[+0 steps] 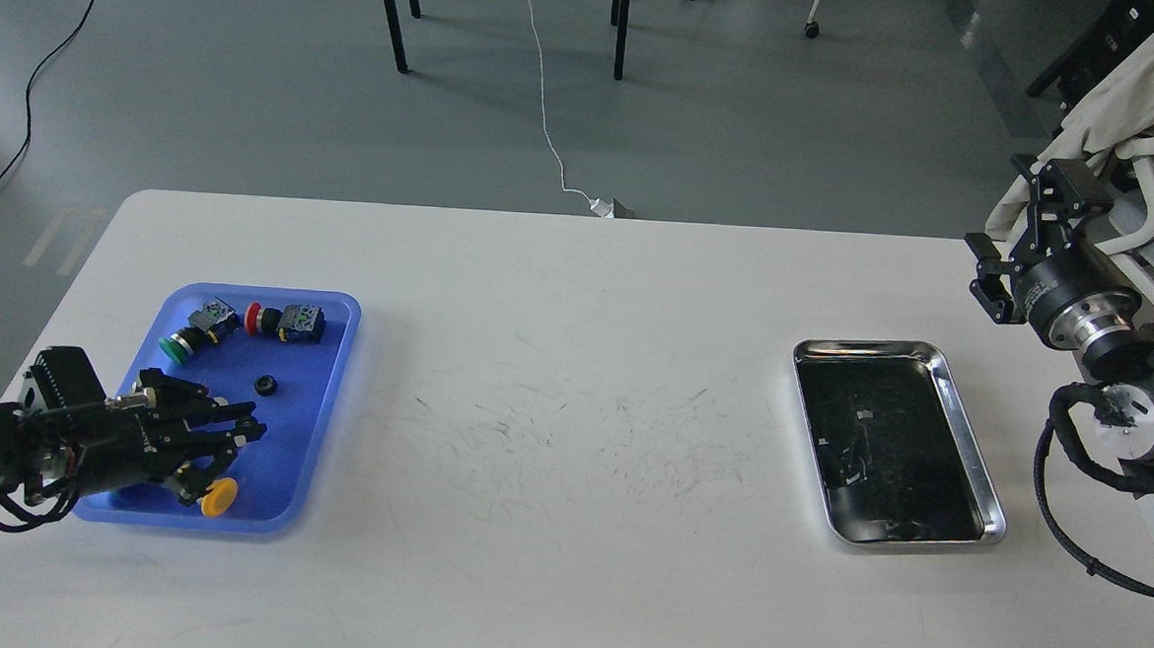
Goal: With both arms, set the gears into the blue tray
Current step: 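Lower the ring among the parts and open the left gripper, then retract the left arm up from the blue tray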
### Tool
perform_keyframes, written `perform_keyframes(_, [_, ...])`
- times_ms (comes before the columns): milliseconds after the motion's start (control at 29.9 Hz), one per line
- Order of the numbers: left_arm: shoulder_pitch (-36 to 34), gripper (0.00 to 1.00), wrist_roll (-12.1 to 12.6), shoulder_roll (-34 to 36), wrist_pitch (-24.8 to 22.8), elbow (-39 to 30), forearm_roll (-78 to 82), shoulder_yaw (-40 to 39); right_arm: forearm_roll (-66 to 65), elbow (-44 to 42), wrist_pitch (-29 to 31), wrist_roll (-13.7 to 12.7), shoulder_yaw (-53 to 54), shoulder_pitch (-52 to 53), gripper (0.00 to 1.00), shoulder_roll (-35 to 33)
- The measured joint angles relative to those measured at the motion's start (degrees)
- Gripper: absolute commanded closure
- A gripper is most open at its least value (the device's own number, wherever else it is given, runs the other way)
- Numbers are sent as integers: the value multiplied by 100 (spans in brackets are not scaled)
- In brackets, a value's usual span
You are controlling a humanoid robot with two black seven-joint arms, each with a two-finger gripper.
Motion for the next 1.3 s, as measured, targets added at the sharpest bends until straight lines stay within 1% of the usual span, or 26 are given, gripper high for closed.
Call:
perform_keyframes(67, [0,70,0,0,0,2,0,0,0,0,0,0,0,0,3,-3])
perform_keyframes(368, [0,67,0,-9,0,3,-10,0,-1,-2,0,0,0,-5,3,-4])
perform_keyframes(568, [-4,59,0,-7,0,3,-96,-8,-1,-2,0,0,0,-4,3,-4])
perform_keyframes(735, [-95,52,0,80,-30,-11,-939,-69,-1,5,0,0,0,-1,3,-4])
perform_keyframes(802, [-184,48,-1,155,-43,-15,-1503,-78,-1,6,0,0,2,-1,3,-4])
perform_keyframes(869, [-342,41,0,258,-71,-17,-1938,-81,-1,11,0,0,7,-11,3,-6])
perform_keyframes(969, [-697,36,0,329,-222,-34,-2468,-93,-1,22,-5,0,9,-13,3,-23])
perform_keyframes(1036, [-934,34,0,344,-406,-38,-2827,-116,-1,28,-9,0,13,-13,3,-40])
perform_keyframes(1103, [-1134,29,1,354,-631,-38,-3324,-150,-1,38,-10,0,17,-13,2,-60])
perform_keyframes(1170, [-1265,24,0,354,-841,-36,-3951,-175,5,48,-10,1,24,-13,2,-72])
perform_keyframes(1304, [-1536,18,1,335,-1179,-34,-5199,-200,14,73,-9,1,61,-9,2,-125])
